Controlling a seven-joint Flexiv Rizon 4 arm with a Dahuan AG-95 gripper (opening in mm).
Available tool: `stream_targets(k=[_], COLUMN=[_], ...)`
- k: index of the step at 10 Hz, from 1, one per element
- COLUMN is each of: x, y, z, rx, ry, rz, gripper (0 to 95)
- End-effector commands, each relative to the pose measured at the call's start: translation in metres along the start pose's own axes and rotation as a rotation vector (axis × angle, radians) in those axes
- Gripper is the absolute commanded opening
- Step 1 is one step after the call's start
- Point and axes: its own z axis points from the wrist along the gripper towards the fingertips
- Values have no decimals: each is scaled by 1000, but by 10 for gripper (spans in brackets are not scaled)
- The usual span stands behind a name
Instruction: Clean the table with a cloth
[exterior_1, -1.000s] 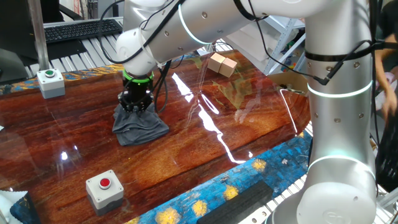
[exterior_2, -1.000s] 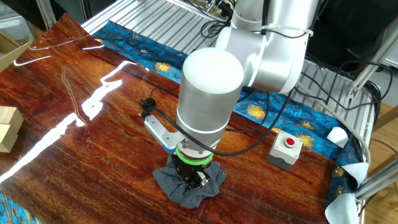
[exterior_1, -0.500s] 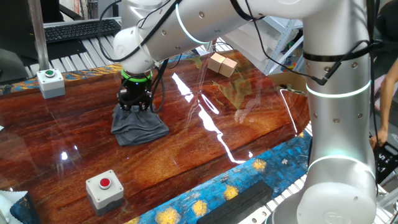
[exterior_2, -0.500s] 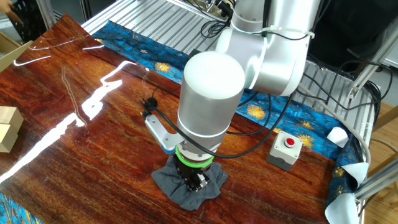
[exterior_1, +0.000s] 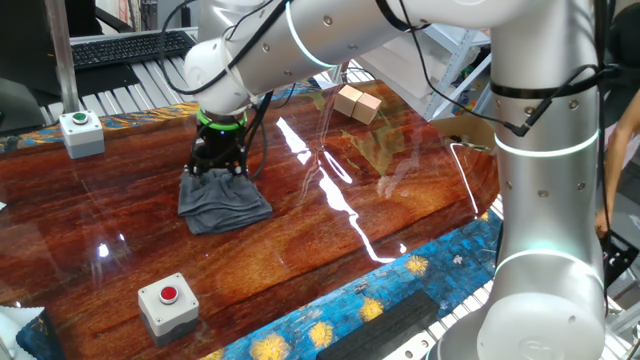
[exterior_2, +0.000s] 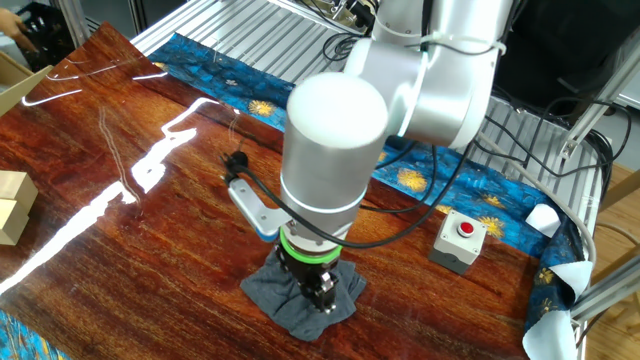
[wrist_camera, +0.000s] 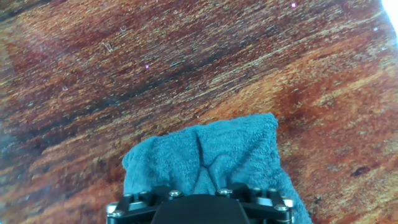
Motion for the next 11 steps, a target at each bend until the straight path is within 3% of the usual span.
stream_targets(k=[1, 2, 3, 5, 11], x=[0, 1, 1, 3, -4], y=[-1, -4, -7, -19, -76], z=[-8, -15, -21, -31, -41], rx=[12, 25, 31, 35, 43], ry=[12, 20, 32, 47, 44], rz=[-23, -49, -67, -109, -277], gripper=[950, 950, 760, 760, 760])
